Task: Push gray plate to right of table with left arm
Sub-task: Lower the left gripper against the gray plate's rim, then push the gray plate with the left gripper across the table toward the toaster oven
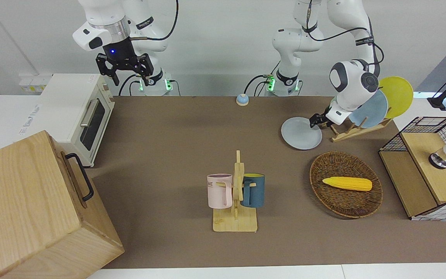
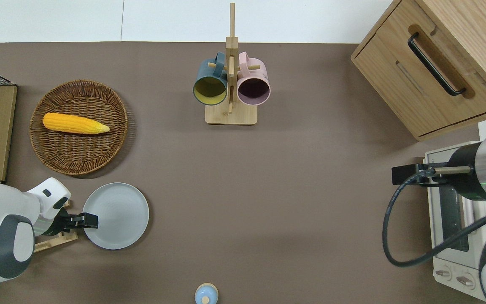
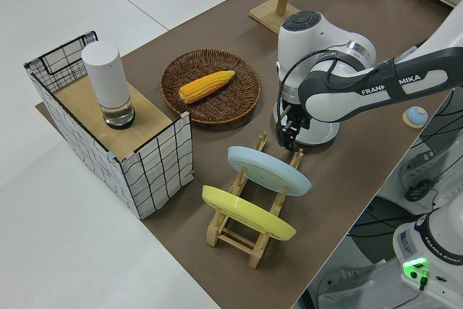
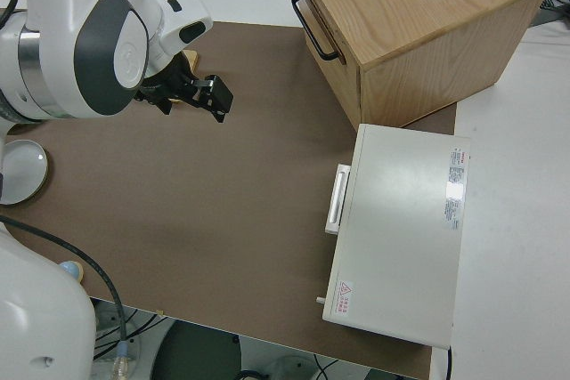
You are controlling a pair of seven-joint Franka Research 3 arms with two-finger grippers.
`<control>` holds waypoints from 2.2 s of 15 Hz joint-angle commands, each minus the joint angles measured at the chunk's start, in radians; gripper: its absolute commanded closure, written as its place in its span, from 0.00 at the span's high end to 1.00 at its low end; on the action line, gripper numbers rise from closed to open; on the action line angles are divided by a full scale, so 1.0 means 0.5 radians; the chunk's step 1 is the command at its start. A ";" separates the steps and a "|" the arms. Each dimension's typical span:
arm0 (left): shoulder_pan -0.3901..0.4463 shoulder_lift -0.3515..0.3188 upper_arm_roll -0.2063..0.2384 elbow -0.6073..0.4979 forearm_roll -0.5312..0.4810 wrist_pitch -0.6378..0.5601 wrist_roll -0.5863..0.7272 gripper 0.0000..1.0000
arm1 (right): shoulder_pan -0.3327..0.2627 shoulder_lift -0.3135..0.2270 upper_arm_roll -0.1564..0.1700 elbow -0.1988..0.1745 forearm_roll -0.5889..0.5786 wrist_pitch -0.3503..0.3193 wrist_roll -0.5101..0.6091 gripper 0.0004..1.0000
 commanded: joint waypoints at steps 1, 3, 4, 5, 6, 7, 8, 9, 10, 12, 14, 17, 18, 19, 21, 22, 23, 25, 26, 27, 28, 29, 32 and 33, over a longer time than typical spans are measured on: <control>-0.024 -0.056 0.031 -0.161 -0.095 0.134 0.040 0.71 | -0.049 -0.055 0.029 -0.054 0.043 -0.003 0.020 1.00; -0.024 -0.059 0.031 -0.171 -0.107 0.155 0.037 0.62 | -0.049 -0.055 0.029 -0.054 0.043 0.000 0.020 1.00; -0.024 -0.056 0.031 -0.171 -0.129 0.158 0.034 0.57 | -0.049 -0.055 0.029 -0.054 0.043 0.000 0.020 1.00; -0.024 -0.056 0.031 -0.171 -0.141 0.158 0.028 0.50 | -0.049 -0.055 0.029 -0.054 0.043 0.000 0.020 1.00; -0.024 -0.056 0.031 -0.171 -0.141 0.158 0.021 0.38 | -0.049 -0.055 0.029 -0.054 0.043 0.000 0.020 1.00; -0.024 -0.056 0.031 -0.171 -0.144 0.158 0.015 0.30 | -0.049 -0.055 0.029 -0.054 0.043 0.000 0.020 1.00; -0.024 -0.056 0.031 -0.171 -0.156 0.167 0.015 0.24 | -0.049 -0.055 0.029 -0.054 0.043 0.000 0.020 1.00; -0.024 -0.056 0.035 -0.171 -0.175 0.174 0.015 0.20 | -0.049 -0.055 0.029 -0.054 0.043 0.000 0.020 1.00; -0.024 -0.056 0.038 -0.168 -0.181 0.177 0.009 0.11 | -0.049 -0.055 0.029 -0.054 0.043 0.000 0.020 1.00; -0.024 -0.056 0.041 -0.168 -0.184 0.177 -0.070 0.00 | -0.049 -0.055 0.029 -0.054 0.043 0.000 0.020 1.00; -0.024 -0.056 0.041 -0.168 -0.184 0.177 -0.107 0.00 | -0.049 -0.055 0.029 -0.054 0.043 0.000 0.020 1.00; -0.024 -0.056 0.041 -0.168 -0.215 0.174 -0.108 0.00 | -0.049 -0.055 0.029 -0.054 0.043 0.000 0.020 1.00; -0.027 -0.056 0.041 -0.171 -0.218 0.174 -0.111 0.00 | -0.049 -0.055 0.029 -0.054 0.043 0.000 0.020 1.00; -0.030 -0.056 0.041 -0.171 -0.224 0.174 -0.123 0.00 | -0.049 -0.055 0.029 -0.054 0.043 0.000 0.020 1.00; -0.040 -0.056 0.038 -0.174 -0.245 0.171 -0.166 0.00 | -0.049 -0.055 0.029 -0.054 0.043 0.000 0.020 1.00; -0.046 -0.056 0.019 -0.177 -0.248 0.165 -0.199 0.00 | -0.049 -0.055 0.029 -0.054 0.043 0.000 0.020 1.00; -0.049 -0.056 0.007 -0.186 -0.257 0.165 -0.227 0.00 | -0.049 -0.055 0.029 -0.054 0.043 0.000 0.020 1.00; -0.070 -0.056 -0.060 -0.198 -0.316 0.165 -0.300 0.00 | -0.049 -0.055 0.029 -0.054 0.043 0.000 0.020 1.00; -0.070 -0.056 -0.091 -0.201 -0.349 0.165 -0.337 0.00 | -0.049 -0.055 0.029 -0.054 0.043 0.000 0.020 1.00; -0.073 -0.056 -0.125 -0.208 -0.371 0.168 -0.371 0.00 | -0.049 -0.055 0.029 -0.054 0.043 0.000 0.020 1.00; -0.076 -0.056 -0.152 -0.211 -0.389 0.168 -0.390 0.00 | -0.049 -0.055 0.029 -0.054 0.043 0.000 0.020 1.00; -0.079 -0.056 -0.183 -0.211 -0.411 0.168 -0.399 0.00 | -0.049 -0.055 0.029 -0.054 0.043 0.000 0.020 1.00; -0.150 -0.056 -0.257 -0.214 -0.503 0.180 -0.448 0.00 | -0.049 -0.055 0.029 -0.054 0.043 0.000 0.020 1.00; -0.165 -0.056 -0.302 -0.226 -0.549 0.198 -0.488 0.00 | -0.049 -0.055 0.029 -0.054 0.043 0.000 0.020 1.00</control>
